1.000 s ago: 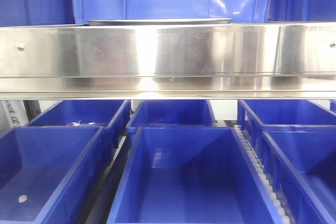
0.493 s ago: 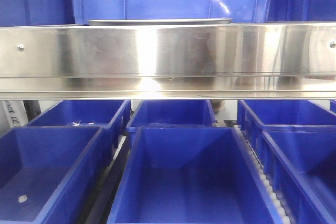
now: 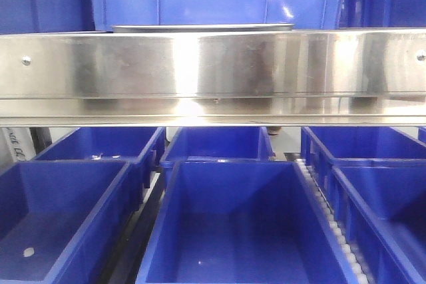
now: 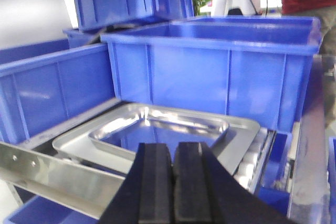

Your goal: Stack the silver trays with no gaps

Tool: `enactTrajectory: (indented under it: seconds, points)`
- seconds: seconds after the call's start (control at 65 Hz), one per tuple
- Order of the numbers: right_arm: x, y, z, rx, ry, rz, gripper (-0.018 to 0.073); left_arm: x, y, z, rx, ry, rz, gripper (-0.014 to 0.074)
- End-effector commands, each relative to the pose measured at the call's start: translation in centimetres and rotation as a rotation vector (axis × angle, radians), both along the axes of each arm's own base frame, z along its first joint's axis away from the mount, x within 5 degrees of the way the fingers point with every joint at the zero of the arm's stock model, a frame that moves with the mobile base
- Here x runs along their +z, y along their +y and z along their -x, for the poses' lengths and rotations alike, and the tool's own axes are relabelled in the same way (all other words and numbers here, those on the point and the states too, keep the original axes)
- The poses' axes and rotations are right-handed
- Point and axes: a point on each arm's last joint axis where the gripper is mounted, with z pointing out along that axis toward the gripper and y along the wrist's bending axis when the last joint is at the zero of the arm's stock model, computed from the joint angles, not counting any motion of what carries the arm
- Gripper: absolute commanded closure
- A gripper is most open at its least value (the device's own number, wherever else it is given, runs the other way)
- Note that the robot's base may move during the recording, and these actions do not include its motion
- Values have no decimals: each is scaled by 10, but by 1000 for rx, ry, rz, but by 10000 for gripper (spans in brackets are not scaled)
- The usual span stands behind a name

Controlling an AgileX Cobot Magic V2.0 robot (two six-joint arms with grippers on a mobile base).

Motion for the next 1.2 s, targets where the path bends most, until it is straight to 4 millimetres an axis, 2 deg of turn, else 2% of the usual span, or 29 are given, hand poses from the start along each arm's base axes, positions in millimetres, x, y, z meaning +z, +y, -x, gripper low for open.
enactTrajectory:
  seconds: [0.0,0.708,0.816,0.939,1.031,1.185]
  points:
    - [2,-1,3,2,-27,12,640,0,-1,1,-10,-16,-1,584]
    - [-2,-3,5,-4,-24,12,640,0,-1,1,-10,-18,0,584]
    - [-19,-9,7,-51,-12,21,640,0,-1,1,-10,-18,0,584]
    - [-44,-20,11,-152,-110,112,640,0,-1,1,-10,-18,0,584]
    - [-68,-31,15,-266,-159,127,640,0,-1,1,-10,-18,0,584]
    - [-109,-40,24,-372,-108,143,640,0,-1,1,-10,-18,0,584]
